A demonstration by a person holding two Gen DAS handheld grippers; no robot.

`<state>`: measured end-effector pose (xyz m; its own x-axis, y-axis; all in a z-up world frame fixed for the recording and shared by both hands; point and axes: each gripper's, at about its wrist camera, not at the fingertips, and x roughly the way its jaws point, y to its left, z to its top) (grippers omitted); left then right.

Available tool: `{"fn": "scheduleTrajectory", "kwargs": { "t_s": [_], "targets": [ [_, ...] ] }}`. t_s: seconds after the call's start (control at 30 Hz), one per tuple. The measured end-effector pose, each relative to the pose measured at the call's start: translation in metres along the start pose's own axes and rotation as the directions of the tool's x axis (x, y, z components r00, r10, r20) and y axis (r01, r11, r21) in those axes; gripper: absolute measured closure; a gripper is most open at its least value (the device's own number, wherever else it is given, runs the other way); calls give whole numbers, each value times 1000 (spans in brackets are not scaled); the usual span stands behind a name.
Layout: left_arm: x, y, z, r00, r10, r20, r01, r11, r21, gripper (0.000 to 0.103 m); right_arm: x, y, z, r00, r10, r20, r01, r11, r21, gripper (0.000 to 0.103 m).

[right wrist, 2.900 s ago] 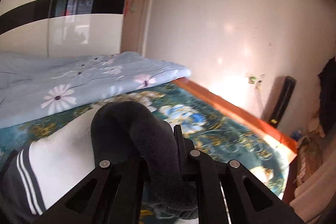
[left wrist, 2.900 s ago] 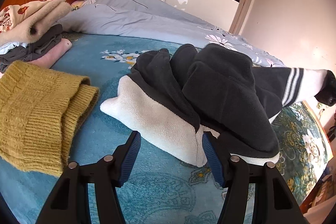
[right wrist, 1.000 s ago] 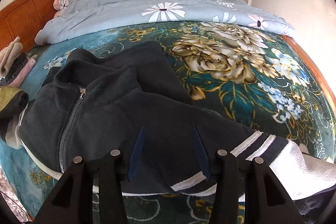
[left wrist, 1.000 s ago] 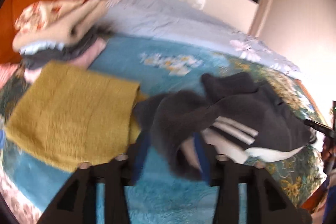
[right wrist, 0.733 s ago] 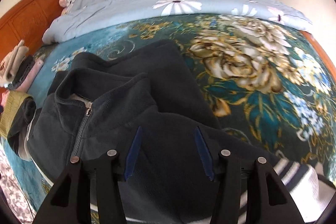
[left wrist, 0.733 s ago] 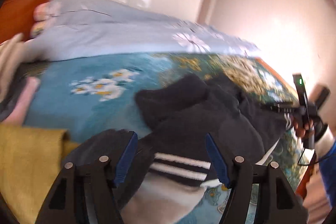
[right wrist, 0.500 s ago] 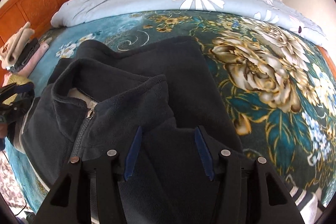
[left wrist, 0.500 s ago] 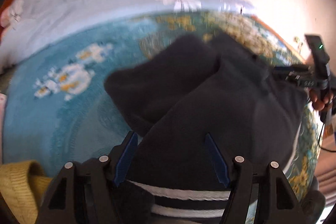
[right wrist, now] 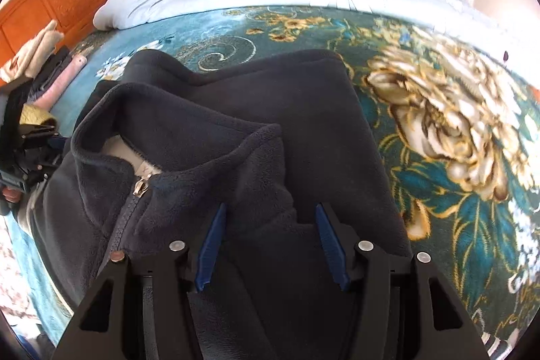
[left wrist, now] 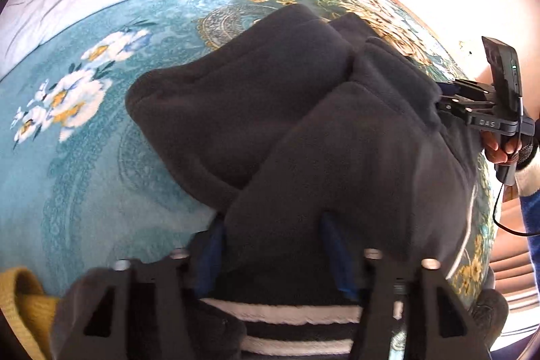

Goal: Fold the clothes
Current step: 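Grasp the jacket collar with the left gripper while the right gripper grasps the collar, then lift the jacket by the collar with both grippers and shake it out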

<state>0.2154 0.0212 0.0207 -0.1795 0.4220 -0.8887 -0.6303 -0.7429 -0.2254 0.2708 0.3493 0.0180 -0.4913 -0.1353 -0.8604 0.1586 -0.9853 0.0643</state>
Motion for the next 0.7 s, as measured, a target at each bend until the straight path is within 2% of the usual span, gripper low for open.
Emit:
{"fn": "scheduleTrajectory", "kwargs": {
  "t_s": [0.03,0.07,0.1,0.13,0.2,0.27,0.33,0.47,0.57,0.63,0.7],
  "targets": [
    [-4,-6,-4,1000,22,2,-22,1000,18,70,-1,3,-2,1000,-11,4,11,1000,-12,56],
    [-7,-13,-9,999,45,5,-45,998,35,76,-2,8,-4,1000,-21,9,21,1000,-22,65],
    [-11,-19,-13,998,67,9,-68,996,53,87,-4,12,-6,999,-32,13,33,999,-33,69],
    [-14,-26,-17,996,89,12,-90,993,71,91,-7,19,-8,998,-56,19,57,997,-57,72],
    [-21,-39,-25,991,131,22,-133,986,104,92,-13,32,-12,994,-101,33,104,989,-102,87],
    [-29,-49,-32,989,139,52,-144,983,115,93,-21,38,-17,993,-109,51,114,988,-102,90],
    [-38,-56,-42,990,112,88,-121,987,104,93,-27,41,-21,992,-106,66,113,989,-97,92],
    [-30,-62,-47,993,86,83,-95,989,115,93,-25,38,-22,994,-91,61,95,992,-77,92],
    [-26,-56,-42,996,50,70,-56,995,87,93,-17,31,-16,997,-67,44,69,996,-51,87],
    [-26,-53,-42,997,26,73,-31,997,77,91,-12,23,-11,999,-29,27,30,999,-21,79],
    [-27,-52,-44,997,2,76,-8,998,70,90,-8,16,-7,1000,15,18,-15,1000,4,63]
  ]
}}
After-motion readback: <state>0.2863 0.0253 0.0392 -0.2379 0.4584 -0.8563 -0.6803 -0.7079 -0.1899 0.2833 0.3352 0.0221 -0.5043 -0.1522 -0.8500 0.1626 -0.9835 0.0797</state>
